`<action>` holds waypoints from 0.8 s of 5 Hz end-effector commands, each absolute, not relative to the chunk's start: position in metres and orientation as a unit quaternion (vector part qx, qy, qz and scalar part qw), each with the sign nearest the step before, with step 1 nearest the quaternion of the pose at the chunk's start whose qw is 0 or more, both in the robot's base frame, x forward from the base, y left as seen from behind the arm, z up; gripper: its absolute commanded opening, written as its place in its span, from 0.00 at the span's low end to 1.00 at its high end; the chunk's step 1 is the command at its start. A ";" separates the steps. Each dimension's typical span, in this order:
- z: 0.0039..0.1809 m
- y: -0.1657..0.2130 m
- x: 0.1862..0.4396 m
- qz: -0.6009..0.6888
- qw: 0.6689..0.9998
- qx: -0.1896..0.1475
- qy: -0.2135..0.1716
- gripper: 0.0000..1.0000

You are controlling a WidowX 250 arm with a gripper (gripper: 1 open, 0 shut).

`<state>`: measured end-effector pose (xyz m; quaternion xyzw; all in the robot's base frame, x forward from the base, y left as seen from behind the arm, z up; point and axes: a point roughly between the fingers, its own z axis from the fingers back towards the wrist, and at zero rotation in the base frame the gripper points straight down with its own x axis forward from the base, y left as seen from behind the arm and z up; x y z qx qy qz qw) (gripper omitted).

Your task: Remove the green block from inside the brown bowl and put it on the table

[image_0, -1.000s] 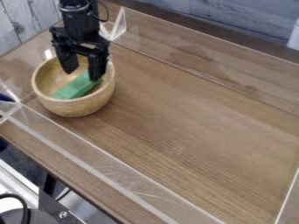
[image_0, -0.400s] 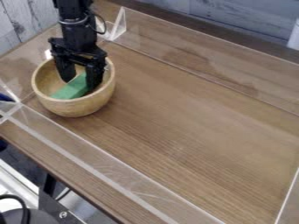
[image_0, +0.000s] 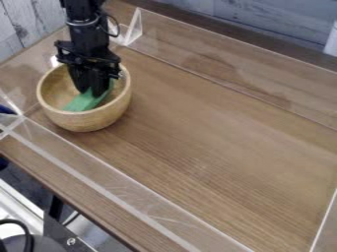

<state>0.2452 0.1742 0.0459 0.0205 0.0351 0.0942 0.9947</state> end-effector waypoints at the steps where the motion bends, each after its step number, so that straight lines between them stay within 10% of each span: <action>1: 0.056 0.181 0.249 0.099 0.994 0.029 0.020 0.00; 4: 0.091 0.167 0.258 0.087 0.996 0.021 -0.008 0.00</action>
